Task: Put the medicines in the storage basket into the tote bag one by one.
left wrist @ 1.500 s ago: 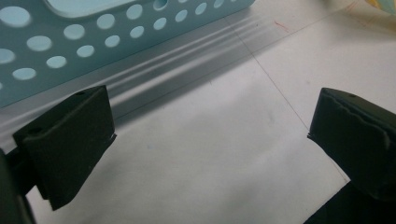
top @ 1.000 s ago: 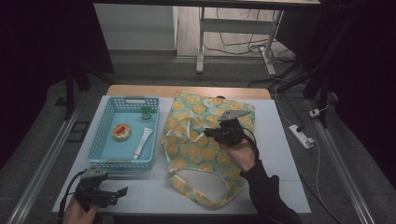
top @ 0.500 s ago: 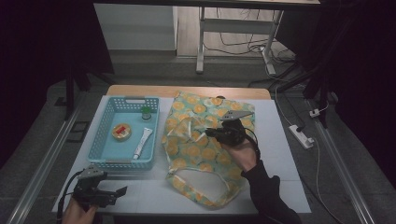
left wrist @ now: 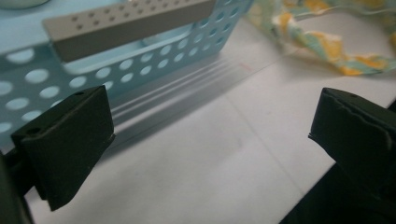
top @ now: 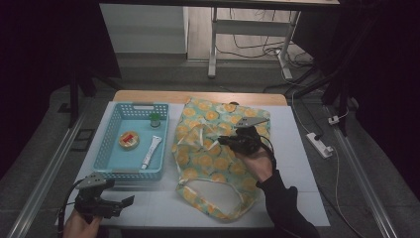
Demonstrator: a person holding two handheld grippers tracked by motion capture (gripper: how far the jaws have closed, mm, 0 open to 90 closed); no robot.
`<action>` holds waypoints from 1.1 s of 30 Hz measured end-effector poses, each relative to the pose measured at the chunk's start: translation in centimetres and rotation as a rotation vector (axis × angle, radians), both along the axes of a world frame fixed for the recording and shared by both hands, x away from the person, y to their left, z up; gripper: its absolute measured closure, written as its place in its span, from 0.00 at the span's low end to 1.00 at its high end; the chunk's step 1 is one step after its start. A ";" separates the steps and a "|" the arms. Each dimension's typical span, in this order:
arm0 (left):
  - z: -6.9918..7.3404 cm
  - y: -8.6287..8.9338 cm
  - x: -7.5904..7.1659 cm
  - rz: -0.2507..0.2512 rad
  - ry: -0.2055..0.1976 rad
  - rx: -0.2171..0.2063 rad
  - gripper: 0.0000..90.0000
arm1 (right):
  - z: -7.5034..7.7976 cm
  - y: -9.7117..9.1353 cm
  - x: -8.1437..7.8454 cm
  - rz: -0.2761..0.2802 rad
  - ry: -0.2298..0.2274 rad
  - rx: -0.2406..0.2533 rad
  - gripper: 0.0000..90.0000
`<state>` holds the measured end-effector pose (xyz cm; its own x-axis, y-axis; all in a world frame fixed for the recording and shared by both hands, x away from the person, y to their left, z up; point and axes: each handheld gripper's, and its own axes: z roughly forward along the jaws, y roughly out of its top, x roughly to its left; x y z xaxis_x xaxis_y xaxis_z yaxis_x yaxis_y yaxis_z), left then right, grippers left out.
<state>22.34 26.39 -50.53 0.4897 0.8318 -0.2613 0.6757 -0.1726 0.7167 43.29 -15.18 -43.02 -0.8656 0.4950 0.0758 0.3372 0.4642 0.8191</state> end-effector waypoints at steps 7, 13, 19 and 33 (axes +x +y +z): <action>0.8 0.1 0.0 -0.013 -0.023 -0.022 0.00 | 0.1 -0.1 0.0 0.000 0.002 0.008 1.00; 1.5 -0.1 0.3 -0.007 -0.063 -0.016 0.00 | 0.3 -0.2 0.0 -0.003 0.010 0.025 1.00; 2.4 -0.1 0.9 -0.002 -0.100 0.004 0.00 | 0.4 -0.2 -0.1 -0.001 0.012 0.025 1.00; 3.3 -0.7 4.5 0.013 -0.125 0.056 0.02 | 0.4 -0.1 -0.1 0.002 0.005 0.023 1.00</action>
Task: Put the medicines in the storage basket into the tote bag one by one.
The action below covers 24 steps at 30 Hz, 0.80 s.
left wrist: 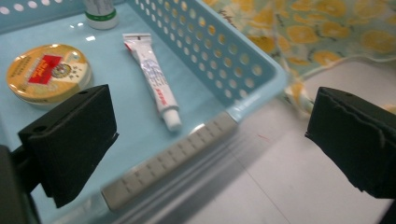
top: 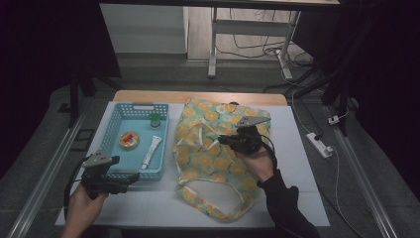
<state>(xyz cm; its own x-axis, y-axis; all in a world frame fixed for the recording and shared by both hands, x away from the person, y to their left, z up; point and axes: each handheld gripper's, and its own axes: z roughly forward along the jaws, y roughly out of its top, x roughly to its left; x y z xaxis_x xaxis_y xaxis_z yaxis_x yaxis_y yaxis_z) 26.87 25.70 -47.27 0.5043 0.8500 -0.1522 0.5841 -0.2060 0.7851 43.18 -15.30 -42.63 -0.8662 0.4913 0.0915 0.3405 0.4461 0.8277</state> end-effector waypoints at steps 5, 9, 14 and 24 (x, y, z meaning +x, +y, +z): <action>-0.1 0.1 1.6 0.027 0.016 0.012 0.01 | 0.0 0.0 0.0 -0.003 0.004 0.006 1.00; 0.1 0.3 2.9 0.044 0.044 0.037 0.01 | 0.0 -0.1 0.0 -0.004 0.006 0.011 1.00; 0.3 0.5 4.7 0.051 0.088 0.049 0.01 | 0.1 -0.1 0.0 -0.003 0.004 0.008 1.00; 0.5 1.6 8.2 0.065 0.127 0.040 0.01 | 0.2 -0.1 0.0 0.002 0.004 0.007 1.00</action>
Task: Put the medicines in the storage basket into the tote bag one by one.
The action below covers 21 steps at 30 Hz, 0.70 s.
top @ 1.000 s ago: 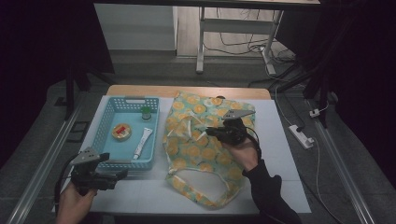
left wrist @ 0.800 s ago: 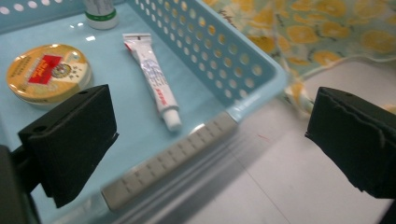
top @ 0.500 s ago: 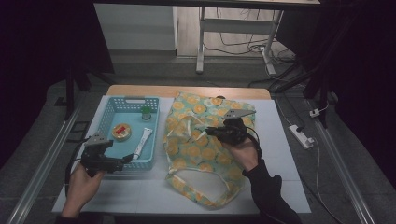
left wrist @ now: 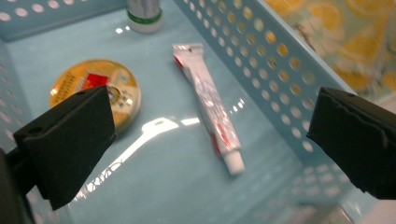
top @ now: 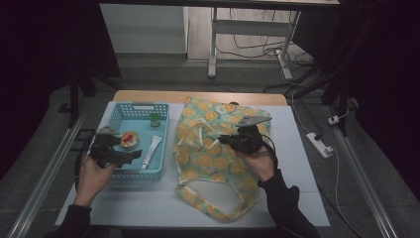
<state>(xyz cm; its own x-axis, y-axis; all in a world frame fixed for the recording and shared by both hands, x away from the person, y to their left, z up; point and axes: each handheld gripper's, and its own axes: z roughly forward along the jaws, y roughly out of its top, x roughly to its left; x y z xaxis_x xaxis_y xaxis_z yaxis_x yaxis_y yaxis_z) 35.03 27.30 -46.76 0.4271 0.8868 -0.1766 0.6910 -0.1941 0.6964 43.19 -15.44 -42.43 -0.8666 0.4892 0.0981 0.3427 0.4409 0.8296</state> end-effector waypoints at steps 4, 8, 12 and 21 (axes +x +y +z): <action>0.1 0.2 1.4 -0.005 0.017 0.029 0.01 | 0.0 0.0 0.0 0.003 0.000 -0.003 1.00; 0.1 0.5 3.0 0.008 0.034 0.028 0.00 | 0.0 0.0 0.0 0.003 0.002 -0.004 1.00; -0.6 1.0 4.7 0.040 0.073 0.037 0.00 | -0.1 0.0 0.0 0.006 0.003 -0.007 1.00; -2.2 1.5 7.5 0.064 0.089 0.065 0.00 | -0.1 0.0 0.1 0.006 0.007 -0.007 1.00</action>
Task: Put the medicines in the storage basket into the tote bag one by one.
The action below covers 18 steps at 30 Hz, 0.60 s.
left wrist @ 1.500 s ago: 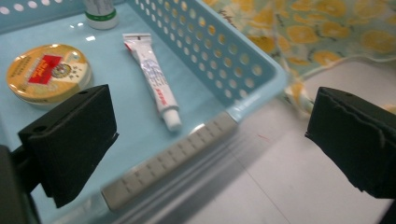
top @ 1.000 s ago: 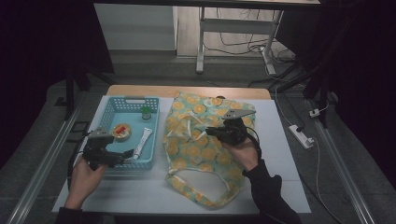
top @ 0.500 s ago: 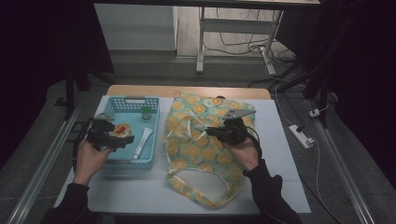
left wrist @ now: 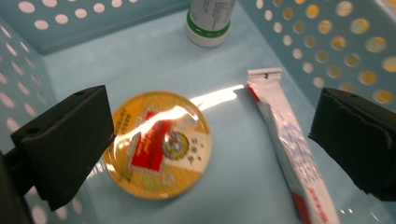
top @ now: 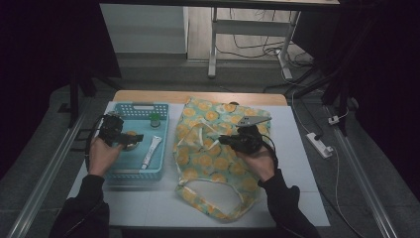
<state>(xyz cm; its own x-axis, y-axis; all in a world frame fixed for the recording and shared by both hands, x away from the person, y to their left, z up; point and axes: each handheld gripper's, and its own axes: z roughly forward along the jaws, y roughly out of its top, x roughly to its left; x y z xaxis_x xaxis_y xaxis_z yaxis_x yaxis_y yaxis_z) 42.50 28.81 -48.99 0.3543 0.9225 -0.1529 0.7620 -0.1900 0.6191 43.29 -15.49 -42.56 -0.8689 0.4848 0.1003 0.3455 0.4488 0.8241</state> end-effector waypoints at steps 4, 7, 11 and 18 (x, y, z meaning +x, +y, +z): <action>-0.6 -0.2 1.0 -0.012 0.012 0.032 0.00 | 0.0 0.0 0.0 0.002 -0.002 0.000 1.00; -1.0 -0.3 1.7 -0.017 0.024 0.038 0.00 | 0.0 0.0 0.0 0.000 0.000 0.000 1.00; -1.7 -0.5 2.5 -0.021 0.053 0.064 0.00 | 0.0 -0.1 0.0 -0.001 0.001 -0.001 1.00; -2.4 -1.0 3.1 -0.032 0.112 0.136 0.00 | -0.1 -0.1 0.1 -0.003 0.001 -0.005 1.00</action>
<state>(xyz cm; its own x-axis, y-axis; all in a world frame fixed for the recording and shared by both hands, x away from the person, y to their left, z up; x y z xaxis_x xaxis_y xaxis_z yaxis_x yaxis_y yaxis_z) 45.64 27.86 -51.42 0.3716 0.9259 -0.0678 0.8171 -0.2916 0.4974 43.37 -15.62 -42.67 -0.8675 0.4877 0.0985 0.3474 0.4520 0.8216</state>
